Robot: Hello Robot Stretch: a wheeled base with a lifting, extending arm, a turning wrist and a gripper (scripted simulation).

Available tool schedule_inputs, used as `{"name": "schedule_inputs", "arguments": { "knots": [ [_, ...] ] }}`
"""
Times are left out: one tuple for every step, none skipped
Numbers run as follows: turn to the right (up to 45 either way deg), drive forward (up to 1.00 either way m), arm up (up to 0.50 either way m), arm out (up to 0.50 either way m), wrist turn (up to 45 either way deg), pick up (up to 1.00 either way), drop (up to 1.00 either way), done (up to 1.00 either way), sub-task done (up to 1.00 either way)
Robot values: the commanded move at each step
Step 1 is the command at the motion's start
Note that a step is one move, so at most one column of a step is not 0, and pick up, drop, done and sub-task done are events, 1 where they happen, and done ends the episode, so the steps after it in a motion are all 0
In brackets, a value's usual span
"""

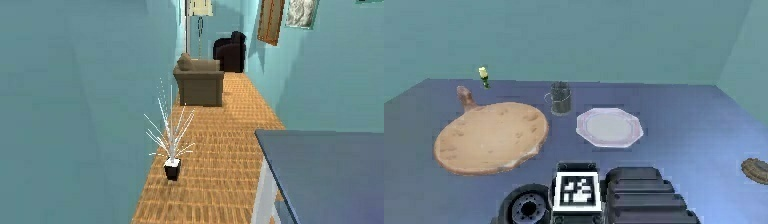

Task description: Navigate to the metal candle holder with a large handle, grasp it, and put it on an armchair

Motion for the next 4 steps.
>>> {"name": "schedule_inputs", "arguments": {
  "knots": [
    [0.0,0.0,0.0,0.48,0.0,0.0,0.0,0.0,0.0],
    [0.0,0.0,0.0,0.0,45.0,0.0,0.0,0.0,0.0],
    [0.0,0.0,0.0,0.0,45.0,0.0,0.0,0.0,0.0],
    [0.0,0.0,0.0,0.0,45.0,0.0,0.0,0.0,0.0]
  ]
}}
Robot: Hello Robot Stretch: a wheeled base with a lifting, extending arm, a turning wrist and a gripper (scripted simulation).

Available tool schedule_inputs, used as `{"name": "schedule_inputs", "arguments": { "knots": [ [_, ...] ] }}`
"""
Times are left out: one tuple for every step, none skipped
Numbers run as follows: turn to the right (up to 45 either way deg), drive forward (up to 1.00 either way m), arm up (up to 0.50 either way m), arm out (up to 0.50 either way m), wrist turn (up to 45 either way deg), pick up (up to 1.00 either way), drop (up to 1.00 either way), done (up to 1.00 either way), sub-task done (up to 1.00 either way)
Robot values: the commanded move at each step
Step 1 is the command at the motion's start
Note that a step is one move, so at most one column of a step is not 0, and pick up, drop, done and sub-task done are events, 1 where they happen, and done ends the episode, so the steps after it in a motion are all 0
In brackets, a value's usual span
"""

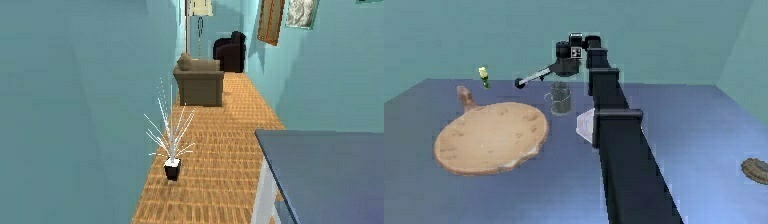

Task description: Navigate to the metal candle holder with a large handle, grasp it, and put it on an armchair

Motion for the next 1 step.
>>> {"name": "schedule_inputs", "arguments": {
  "knots": [
    [0.0,0.0,0.0,0.0,36.0,0.0,0.0,0.0,0.0]
  ]
}}
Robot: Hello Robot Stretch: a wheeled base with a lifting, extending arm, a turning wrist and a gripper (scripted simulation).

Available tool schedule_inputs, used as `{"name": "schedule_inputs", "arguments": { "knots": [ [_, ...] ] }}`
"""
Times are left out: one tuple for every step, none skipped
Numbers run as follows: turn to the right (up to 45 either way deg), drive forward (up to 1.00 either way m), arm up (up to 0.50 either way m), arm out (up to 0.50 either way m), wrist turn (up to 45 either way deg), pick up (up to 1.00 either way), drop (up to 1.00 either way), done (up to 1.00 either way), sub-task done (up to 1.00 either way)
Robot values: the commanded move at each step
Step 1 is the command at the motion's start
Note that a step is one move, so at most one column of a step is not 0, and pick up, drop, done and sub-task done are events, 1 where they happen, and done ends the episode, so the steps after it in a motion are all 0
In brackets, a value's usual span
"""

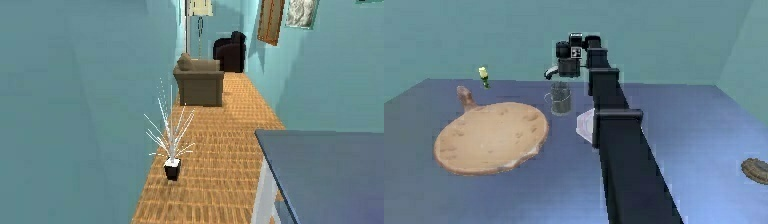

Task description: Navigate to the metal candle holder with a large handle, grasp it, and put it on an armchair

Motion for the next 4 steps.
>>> {"name": "schedule_inputs", "arguments": {
  "knots": [
    [0.0,0.0,-0.18,0.0,0.0,0.0,0.0,0.0,0.0],
    [0.0,0.0,0.0,0.0,0.0,1.0,0.0,0.0,0.0],
    [0.0,0.0,0.1,0.0,0.0,0.0,0.0,0.0,0.0],
    [0.0,0.0,0.08,0.0,0.0,0.0,0.0,0.0,0.0]
  ]
}}
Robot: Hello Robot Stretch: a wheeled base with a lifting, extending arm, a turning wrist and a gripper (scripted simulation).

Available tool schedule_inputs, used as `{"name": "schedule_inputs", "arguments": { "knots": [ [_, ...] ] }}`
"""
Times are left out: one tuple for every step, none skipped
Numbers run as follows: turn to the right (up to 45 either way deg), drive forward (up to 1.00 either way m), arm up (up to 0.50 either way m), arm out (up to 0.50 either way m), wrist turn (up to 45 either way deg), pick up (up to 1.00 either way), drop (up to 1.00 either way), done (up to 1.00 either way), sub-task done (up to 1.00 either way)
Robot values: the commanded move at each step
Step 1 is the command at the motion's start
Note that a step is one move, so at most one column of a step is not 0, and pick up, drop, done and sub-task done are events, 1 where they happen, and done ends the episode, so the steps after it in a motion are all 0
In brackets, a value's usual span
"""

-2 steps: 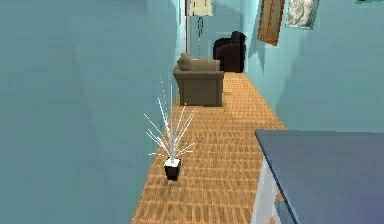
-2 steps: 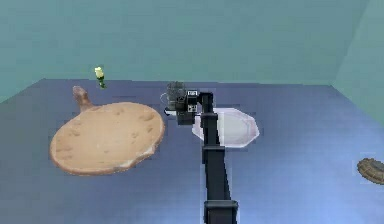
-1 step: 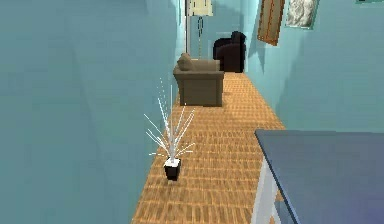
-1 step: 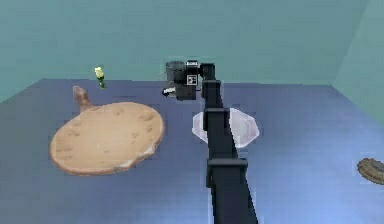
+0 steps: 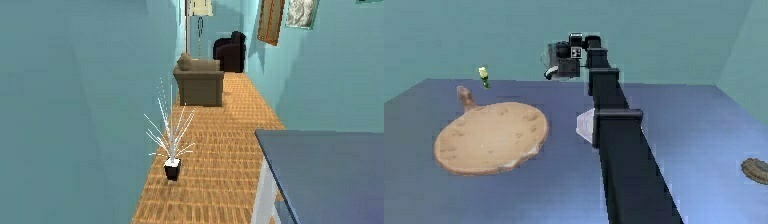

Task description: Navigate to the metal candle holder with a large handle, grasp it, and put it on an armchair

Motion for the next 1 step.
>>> {"name": "schedule_inputs", "arguments": {
  "knots": [
    [0.0,0.0,0.0,0.0,-45.0,0.0,0.0,0.0,0.0]
  ]
}}
